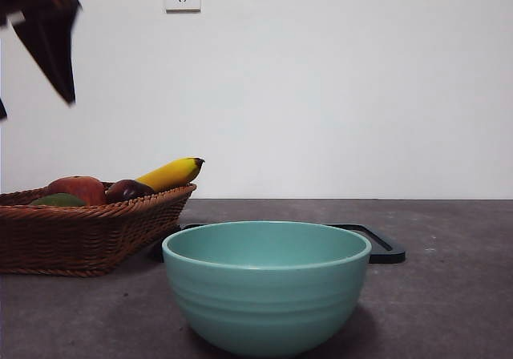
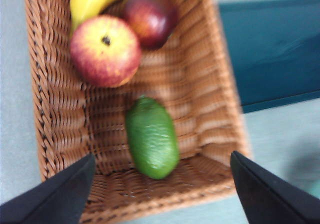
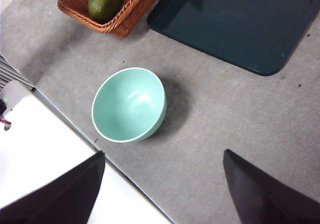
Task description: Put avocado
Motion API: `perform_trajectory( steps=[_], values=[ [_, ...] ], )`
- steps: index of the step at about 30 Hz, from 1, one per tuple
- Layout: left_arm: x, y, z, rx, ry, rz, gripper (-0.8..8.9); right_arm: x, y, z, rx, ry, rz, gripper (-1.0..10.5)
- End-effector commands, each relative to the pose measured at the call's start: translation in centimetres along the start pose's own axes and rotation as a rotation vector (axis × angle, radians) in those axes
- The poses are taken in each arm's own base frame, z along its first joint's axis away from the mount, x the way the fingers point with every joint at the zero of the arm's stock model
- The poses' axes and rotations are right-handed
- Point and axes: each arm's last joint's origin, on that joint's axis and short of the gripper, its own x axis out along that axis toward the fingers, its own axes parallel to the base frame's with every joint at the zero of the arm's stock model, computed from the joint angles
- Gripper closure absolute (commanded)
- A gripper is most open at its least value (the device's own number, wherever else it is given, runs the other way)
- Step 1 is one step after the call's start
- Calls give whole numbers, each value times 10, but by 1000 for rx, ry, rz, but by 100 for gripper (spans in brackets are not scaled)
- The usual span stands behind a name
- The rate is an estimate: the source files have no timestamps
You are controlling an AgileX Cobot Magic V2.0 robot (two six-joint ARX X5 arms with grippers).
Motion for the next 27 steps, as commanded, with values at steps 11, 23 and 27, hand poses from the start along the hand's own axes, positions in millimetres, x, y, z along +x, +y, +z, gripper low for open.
perform_trajectory(
  steps=[11, 23, 27],
  values=[
    [78, -7, 17, 57, 129, 96, 377, -2, 2, 4, -5, -16, 6, 566],
    [120, -5, 14, 61, 210, 119, 382, -2, 2, 4, -5, -17, 5, 567],
    [125, -4, 12, 61, 231, 121, 478, -2, 2, 4, -6, -18, 5, 567]
  ],
)
